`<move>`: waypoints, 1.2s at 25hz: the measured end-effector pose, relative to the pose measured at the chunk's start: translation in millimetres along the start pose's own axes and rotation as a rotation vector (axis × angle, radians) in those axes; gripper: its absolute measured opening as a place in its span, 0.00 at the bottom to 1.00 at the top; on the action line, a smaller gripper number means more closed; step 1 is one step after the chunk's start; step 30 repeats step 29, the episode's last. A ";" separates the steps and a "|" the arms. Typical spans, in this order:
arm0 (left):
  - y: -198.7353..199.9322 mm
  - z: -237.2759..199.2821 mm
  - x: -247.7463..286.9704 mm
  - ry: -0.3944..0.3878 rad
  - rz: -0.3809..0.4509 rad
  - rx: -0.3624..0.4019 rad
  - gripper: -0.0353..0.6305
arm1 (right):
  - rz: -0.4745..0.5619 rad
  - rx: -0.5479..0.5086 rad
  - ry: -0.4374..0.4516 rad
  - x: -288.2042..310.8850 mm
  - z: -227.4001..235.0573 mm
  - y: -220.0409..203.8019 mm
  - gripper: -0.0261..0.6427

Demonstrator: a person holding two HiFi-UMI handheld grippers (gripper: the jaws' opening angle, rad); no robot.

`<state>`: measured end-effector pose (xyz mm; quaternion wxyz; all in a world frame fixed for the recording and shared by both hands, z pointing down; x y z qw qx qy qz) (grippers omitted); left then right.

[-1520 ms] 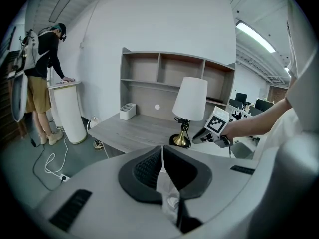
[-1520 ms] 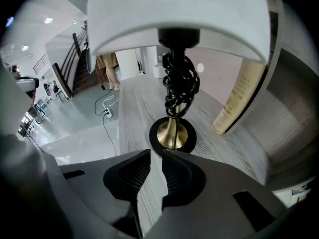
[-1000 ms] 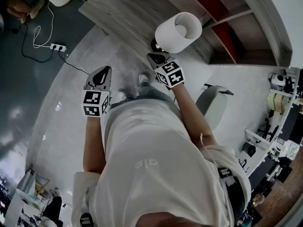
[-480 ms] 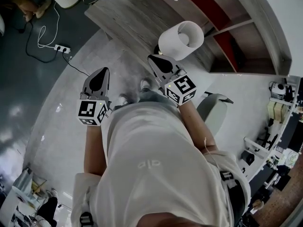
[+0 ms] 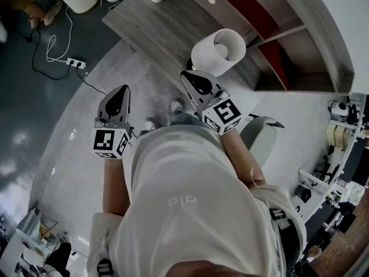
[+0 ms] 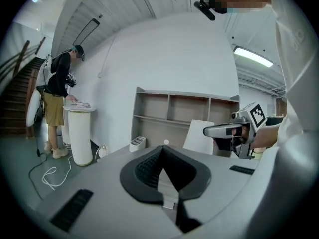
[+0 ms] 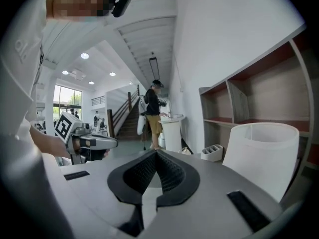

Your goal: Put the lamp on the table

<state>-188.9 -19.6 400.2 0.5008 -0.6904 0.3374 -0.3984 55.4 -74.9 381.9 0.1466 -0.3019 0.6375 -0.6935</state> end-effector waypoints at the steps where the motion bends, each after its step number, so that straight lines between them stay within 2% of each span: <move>1: 1.1 -0.7 0.0 0.002 0.008 -0.008 0.08 | -0.001 -0.007 -0.001 0.0 0.3 0.4 0.08; 4: 4.4 -2.0 1.2 -0.002 0.024 -0.017 0.08 | -0.001 -0.019 -0.010 0.2 1.4 0.5 0.08; 11: 7.4 2.6 7.9 -0.005 -0.007 0.061 0.08 | -0.011 -0.039 -0.016 2.5 0.3 -2.1 0.08; 23: 10.3 4.3 12.1 -0.037 0.002 0.008 0.08 | -0.039 -0.033 0.003 7.0 -0.2 -8.8 0.08; 30: 10.6 9.5 18.2 -0.061 0.001 0.007 0.08 | -0.044 -0.033 0.003 5.5 3.4 -10.5 0.08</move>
Point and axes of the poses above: the fingertips, and each gripper's own axes: x forward along the fingers, z to its right, y out of its top, the point moved 7 cm from there along -x, backward along the fingers, and after that the axes turned 5 degrees about -x, right-handed, at the moved point
